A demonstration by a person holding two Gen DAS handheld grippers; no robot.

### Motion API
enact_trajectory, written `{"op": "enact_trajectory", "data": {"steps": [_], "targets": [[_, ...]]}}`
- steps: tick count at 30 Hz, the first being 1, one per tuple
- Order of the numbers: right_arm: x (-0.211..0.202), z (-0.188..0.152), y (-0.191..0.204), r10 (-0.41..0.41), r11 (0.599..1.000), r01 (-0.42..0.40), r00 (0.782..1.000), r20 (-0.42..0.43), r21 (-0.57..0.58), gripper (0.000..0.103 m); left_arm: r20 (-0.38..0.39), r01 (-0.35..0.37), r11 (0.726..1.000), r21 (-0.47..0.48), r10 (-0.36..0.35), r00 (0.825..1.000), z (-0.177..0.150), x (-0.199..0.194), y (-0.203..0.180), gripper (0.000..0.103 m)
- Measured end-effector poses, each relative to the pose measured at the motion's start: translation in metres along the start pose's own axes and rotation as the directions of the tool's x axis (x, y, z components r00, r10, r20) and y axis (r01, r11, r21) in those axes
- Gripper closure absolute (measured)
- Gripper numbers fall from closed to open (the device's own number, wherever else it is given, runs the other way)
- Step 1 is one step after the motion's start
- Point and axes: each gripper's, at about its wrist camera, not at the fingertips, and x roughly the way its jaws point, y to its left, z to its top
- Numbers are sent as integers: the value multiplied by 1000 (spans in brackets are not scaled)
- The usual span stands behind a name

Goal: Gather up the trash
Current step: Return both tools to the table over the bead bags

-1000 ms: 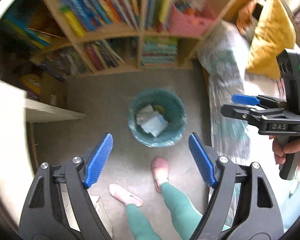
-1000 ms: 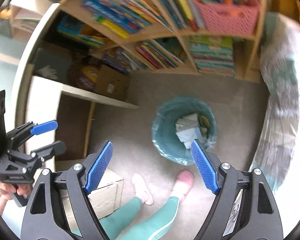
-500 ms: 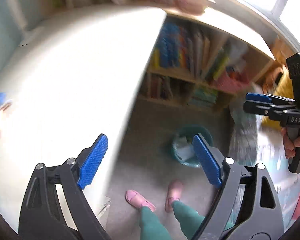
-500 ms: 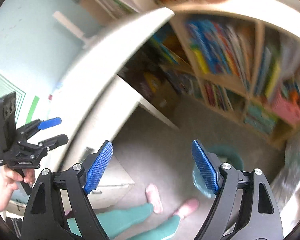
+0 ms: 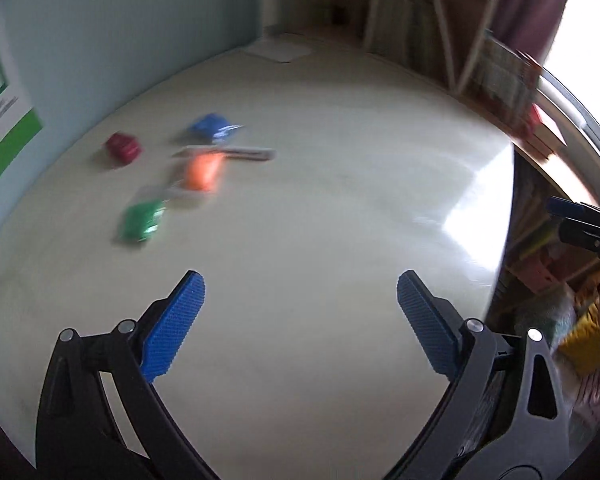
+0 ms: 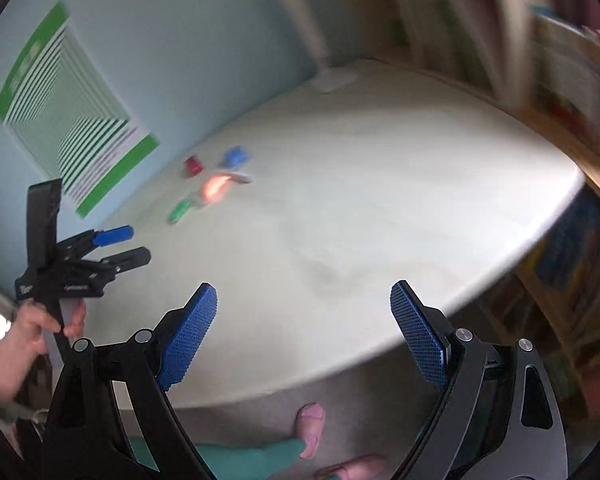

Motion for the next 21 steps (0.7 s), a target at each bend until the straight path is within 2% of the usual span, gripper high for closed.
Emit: {"op": "enact_trajectory", "data": {"steps": [5, 11, 16, 21], "targets": [[49, 29, 49, 43, 993, -48, 998, -46, -112, 15, -7, -52, 994, -100, 51, 999, -9, 0, 68, 8], [104, 54, 99, 57, 978, -72, 995, -78, -198, 15, -2, -76, 984, -164, 76, 997, -16, 0, 120, 8], [141, 70, 130, 37, 961, -62, 995, -98, -268, 15, -2, -83, 982, -169, 84, 997, -10, 10, 142, 8], [180, 86, 155, 14, 918, -65, 991, -134, -391, 16, -13, -76, 983, -165, 75, 997, -1, 29, 151, 8]]}}
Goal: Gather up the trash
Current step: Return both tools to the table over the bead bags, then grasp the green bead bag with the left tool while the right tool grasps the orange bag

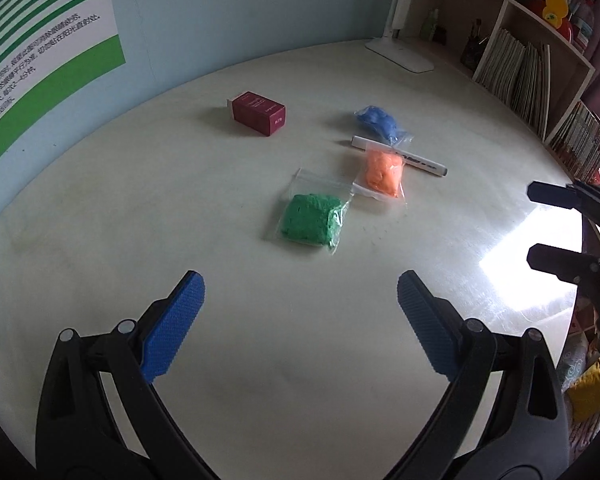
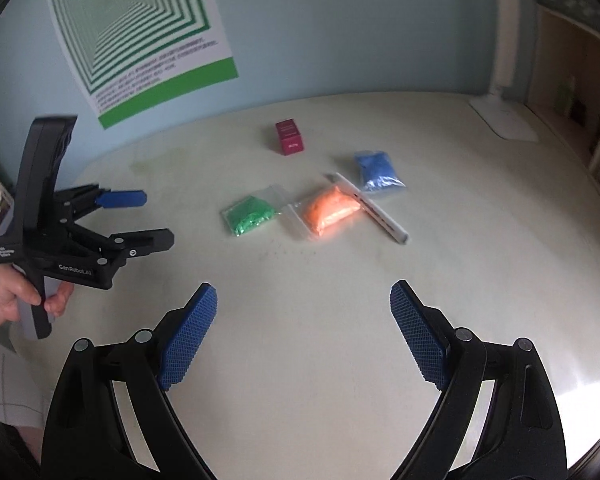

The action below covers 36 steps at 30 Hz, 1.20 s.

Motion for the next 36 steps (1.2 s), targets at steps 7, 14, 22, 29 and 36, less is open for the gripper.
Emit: {"op": "enact_trajectory", "data": {"steps": [7, 14, 22, 29, 36], "targets": [[42, 31, -3, 54, 993, -59, 998, -42, -105, 17, -41, 6, 1000, 7, -6, 999, 11, 32, 2, 8], [84, 50, -16, 93, 982, -108, 990, -102, -154, 23, -86, -4, 1000, -19, 2, 996, 21, 61, 12, 10], [114, 62, -23, 111, 968, -134, 987, -117, -211, 24, -90, 22, 1000, 1, -21, 996, 26, 80, 11, 28], [131, 59, -17, 57, 947, -92, 991, -119, -309, 35, -57, -14, 1000, 27, 15, 998, 28, 81, 15, 45], [135, 61, -18, -15, 942, -15, 996, -88, -335, 81, -43, 1, 1000, 23, 0, 999, 32, 78, 21, 57]]}}
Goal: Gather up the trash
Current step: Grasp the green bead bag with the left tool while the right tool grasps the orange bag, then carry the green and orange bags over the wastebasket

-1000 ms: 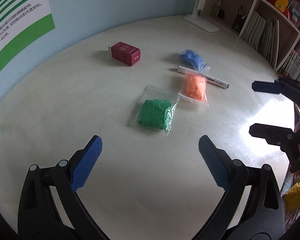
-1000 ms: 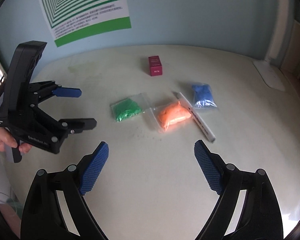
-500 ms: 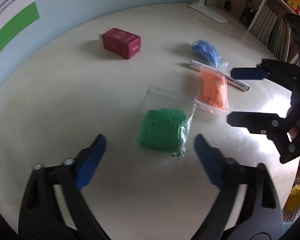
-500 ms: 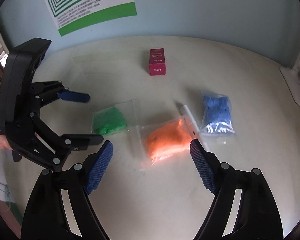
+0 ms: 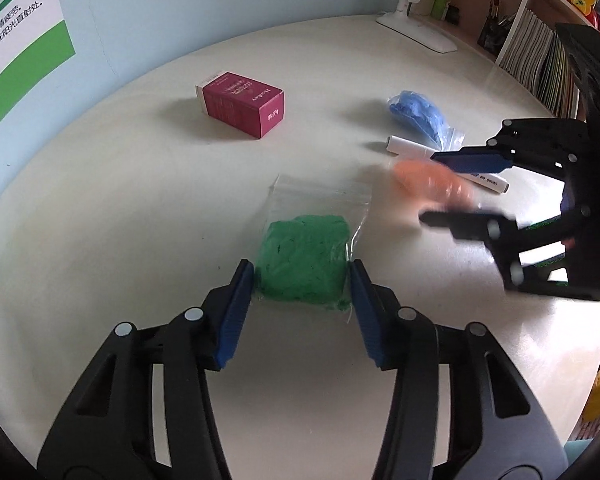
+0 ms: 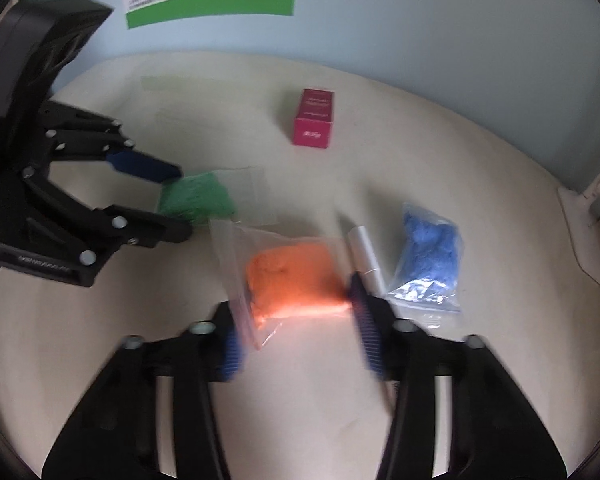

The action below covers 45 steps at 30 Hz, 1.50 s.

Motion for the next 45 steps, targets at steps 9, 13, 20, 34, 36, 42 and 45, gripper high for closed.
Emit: {"op": "enact_trajectory", "data": {"steps": [9, 13, 20, 34, 36, 42, 45], "targets": [[-21, 0, -5, 32, 997, -35, 998, 45, 72, 86, 16, 10, 1000, -27, -10, 1000, -8, -21, 6, 57], [-42, -2, -6, 74, 991, -83, 994, 83, 107, 86, 24, 3, 999, -32, -2, 1000, -8, -34, 6, 57], [-78, -14, -4, 39, 988, -55, 994, 107, 145, 86, 53, 4, 1000, -4, -4, 999, -2, -57, -4, 57], [-183, -133, -14, -185, 889, 125, 978, 97, 440, 86, 50, 191, 940, 283, -214, 976, 19, -69, -121, 57], [-199, -160, -11, -224, 855, 156, 971, 81, 494, 86, 31, 229, 913, 338, -254, 967, 17, -69, -148, 57], [-253, -251, 1, -324, 727, 237, 946, 17, 644, 86, -62, 340, 799, 496, -358, 932, -2, -69, -247, 57], [-281, -301, 9, -367, 653, 269, 930, -15, 708, 86, -106, 386, 733, 560, -399, 911, -20, -74, -299, 57]]}}
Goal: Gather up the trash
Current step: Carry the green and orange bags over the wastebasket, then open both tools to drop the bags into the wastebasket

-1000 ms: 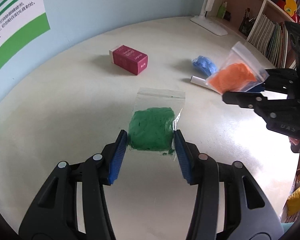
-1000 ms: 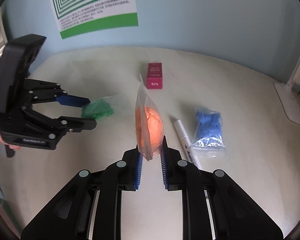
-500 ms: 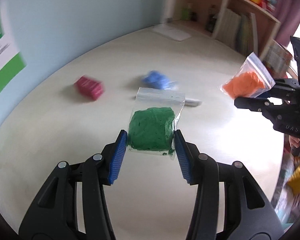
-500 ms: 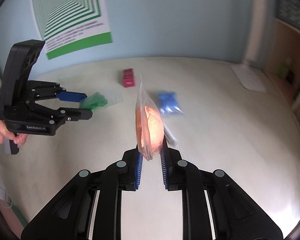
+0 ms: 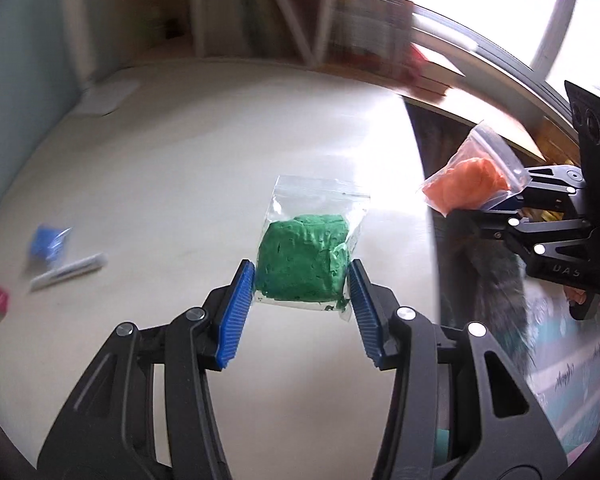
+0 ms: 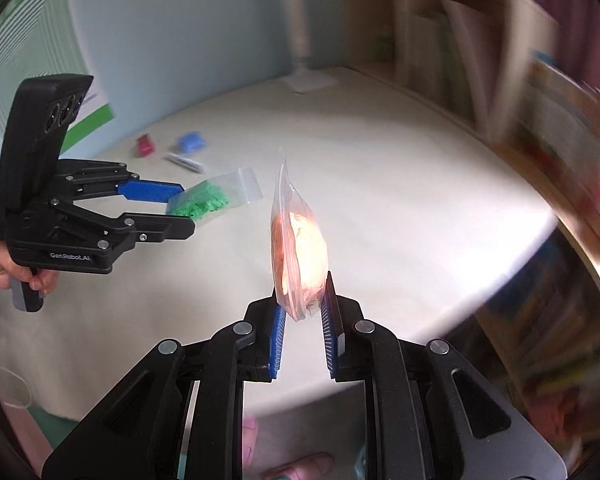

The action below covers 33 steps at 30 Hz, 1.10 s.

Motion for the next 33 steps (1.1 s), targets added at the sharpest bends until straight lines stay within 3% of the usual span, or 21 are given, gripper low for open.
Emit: {"op": "enact_trajectory", "data": {"steps": [9, 13, 18, 24, 26, 29, 33], "targets": [[-68, -101, -102, -106, 972, 109, 994, -22, 208, 86, -72, 144, 973, 180, -133, 988, 20, 59, -158, 57], [-87, -150, -144, -123, 943, 133, 991, -52, 304, 86, -149, 218, 952, 216, -189, 971, 16, 92, -217, 57], [-90, -213, -181, -116, 906, 152, 987, -112, 396, 85, -255, 263, 933, 248, -199, 946, 3, 143, -270, 57], [-61, -280, -210, -60, 857, 151, 979, -196, 492, 85, -377, 294, 924, 243, -189, 907, -27, 207, -309, 57], [-46, -300, -220, -42, 835, 154, 975, -218, 527, 85, -421, 304, 922, 238, -184, 888, -38, 229, -318, 57], [-23, -333, -234, -20, 793, 164, 970, -244, 587, 85, -498, 327, 920, 215, -185, 847, -58, 270, -327, 57], [9, -369, -246, 3, 732, 167, 969, -247, 661, 85, -548, 324, 919, 224, -156, 822, -82, 310, -332, 57]]}}
